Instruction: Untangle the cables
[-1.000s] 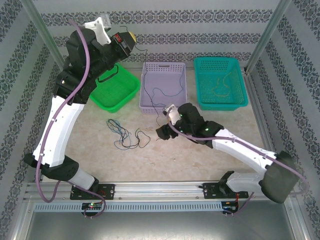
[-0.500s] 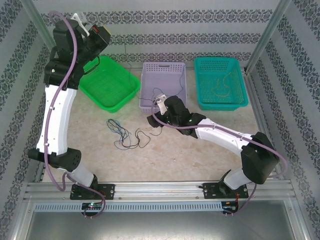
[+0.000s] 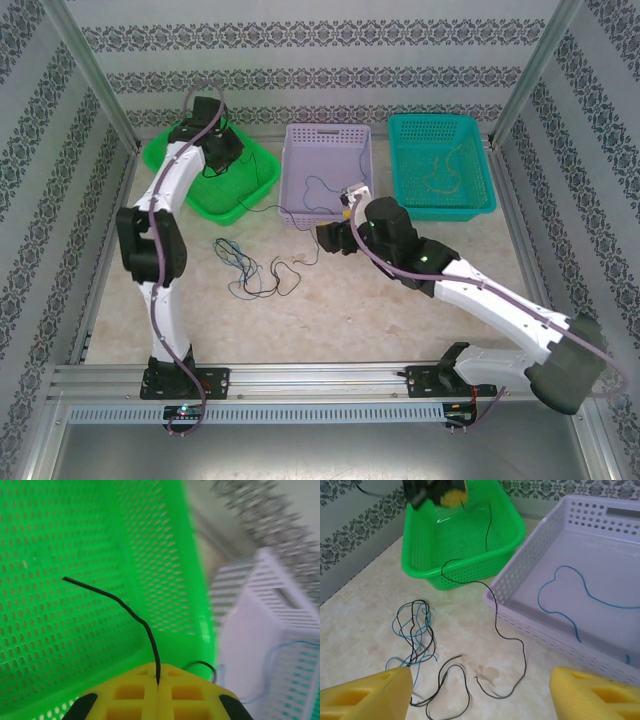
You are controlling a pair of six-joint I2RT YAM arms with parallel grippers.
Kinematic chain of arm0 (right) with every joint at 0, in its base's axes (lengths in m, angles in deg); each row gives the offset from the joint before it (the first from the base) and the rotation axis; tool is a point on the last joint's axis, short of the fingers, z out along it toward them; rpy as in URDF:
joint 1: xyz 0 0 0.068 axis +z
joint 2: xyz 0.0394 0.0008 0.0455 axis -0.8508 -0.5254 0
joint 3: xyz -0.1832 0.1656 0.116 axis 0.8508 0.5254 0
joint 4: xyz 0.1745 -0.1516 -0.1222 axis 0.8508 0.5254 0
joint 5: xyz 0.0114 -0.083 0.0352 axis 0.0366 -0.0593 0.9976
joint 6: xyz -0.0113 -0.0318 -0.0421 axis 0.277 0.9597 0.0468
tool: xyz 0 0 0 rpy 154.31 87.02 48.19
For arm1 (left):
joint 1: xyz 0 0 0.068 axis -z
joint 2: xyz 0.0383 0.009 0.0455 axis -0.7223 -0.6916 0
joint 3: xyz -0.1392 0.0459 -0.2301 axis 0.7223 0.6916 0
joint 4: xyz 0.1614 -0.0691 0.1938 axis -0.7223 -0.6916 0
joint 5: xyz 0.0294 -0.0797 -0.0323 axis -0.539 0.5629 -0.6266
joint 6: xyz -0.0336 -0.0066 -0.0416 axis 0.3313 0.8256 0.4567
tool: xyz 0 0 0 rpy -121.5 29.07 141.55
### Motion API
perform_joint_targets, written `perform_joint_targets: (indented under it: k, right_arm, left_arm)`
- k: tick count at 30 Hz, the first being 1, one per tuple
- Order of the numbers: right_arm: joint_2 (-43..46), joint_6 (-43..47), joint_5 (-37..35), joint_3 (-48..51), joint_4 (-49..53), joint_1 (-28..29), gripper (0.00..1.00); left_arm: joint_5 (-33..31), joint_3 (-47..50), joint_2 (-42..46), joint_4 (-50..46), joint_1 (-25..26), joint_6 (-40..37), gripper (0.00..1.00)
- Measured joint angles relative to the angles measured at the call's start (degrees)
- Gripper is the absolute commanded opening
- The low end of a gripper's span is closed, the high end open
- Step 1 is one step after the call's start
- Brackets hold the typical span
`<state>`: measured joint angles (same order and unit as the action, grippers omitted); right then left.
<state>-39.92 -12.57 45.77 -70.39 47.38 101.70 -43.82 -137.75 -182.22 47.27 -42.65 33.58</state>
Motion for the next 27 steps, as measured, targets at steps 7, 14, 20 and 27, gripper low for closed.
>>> perform_joint_targets:
  k: [7,14,20,27]
  right_arm:
    - [5.95,-1.51,-3.39,1.88,4.55,0.00,0.73]
    - [7.30,-1.51,-5.16,2.67,6.80,-0.02,0.73]
    - [5.70,-1.51,-5.07,2.75,6.97,-0.55,0.73]
    - [0.07,-1.55,-3.80,2.73,7.02,-0.92,0.73]
  left_arm:
    - [2.80,-4.74,-9.94,-2.95,-0.07,-0.02,0.00]
    - [5.86,-2.27,-9.46,-3.89,0.94,-0.70,0.00]
    - [6.73,13.29,-1.14,-3.23,1.99,-2.36,0.00]
    - [7.43,26.64,10.05,-2.32,1.97,-5.16,0.00]
